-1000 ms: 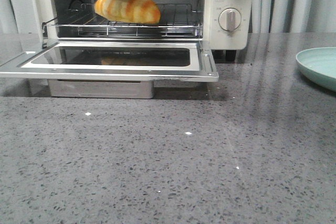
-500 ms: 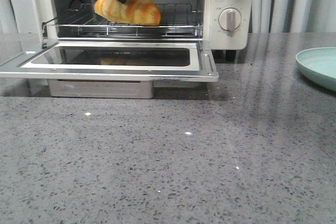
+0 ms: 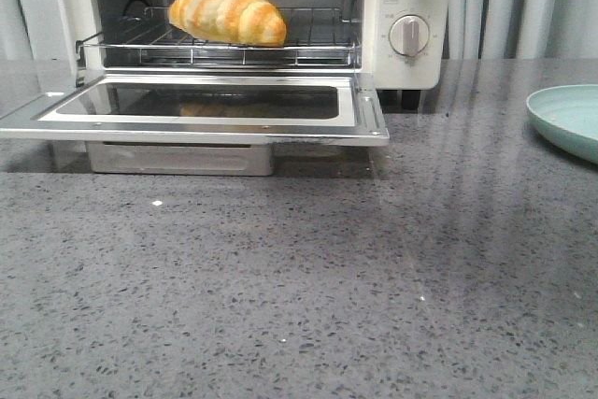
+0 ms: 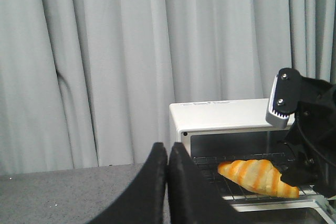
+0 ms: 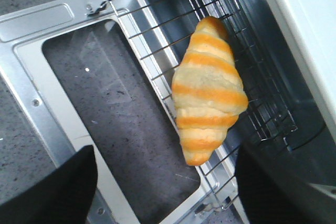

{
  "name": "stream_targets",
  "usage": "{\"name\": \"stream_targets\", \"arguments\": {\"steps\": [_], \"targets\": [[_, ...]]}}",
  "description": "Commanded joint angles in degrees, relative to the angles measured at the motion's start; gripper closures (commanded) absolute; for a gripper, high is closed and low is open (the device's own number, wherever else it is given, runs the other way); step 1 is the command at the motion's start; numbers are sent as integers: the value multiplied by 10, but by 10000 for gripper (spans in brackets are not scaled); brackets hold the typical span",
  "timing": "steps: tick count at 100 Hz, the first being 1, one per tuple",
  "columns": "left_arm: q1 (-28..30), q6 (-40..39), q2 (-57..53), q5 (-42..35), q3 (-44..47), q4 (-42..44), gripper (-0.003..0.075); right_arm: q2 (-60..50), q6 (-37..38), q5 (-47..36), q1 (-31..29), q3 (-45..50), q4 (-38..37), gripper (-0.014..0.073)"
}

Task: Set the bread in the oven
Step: 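Withdraw the right gripper out of the oven toward the plate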

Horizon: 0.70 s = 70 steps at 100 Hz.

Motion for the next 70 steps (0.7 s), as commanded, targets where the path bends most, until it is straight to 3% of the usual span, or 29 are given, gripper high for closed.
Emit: {"name": "stream_targets", "arguments": {"steps": [1, 22, 35, 51, 70], "targets": [[1, -5, -23, -49, 13, -18, 742, -46, 15, 46, 9, -19, -22, 98], [2, -8, -59, -64, 85, -30, 742, -79, 37, 47, 11, -19, 21, 98], [2, -8, -61, -127, 151, -31, 742, -97, 52, 47, 14, -17, 49, 98], [2, -8, -61, -191, 234, -30, 742, -119, 52, 47, 15, 5, 49, 98], [2, -8, -61, -203, 319, -41, 742, -151, 57, 47, 14, 71, 47, 98]]}}
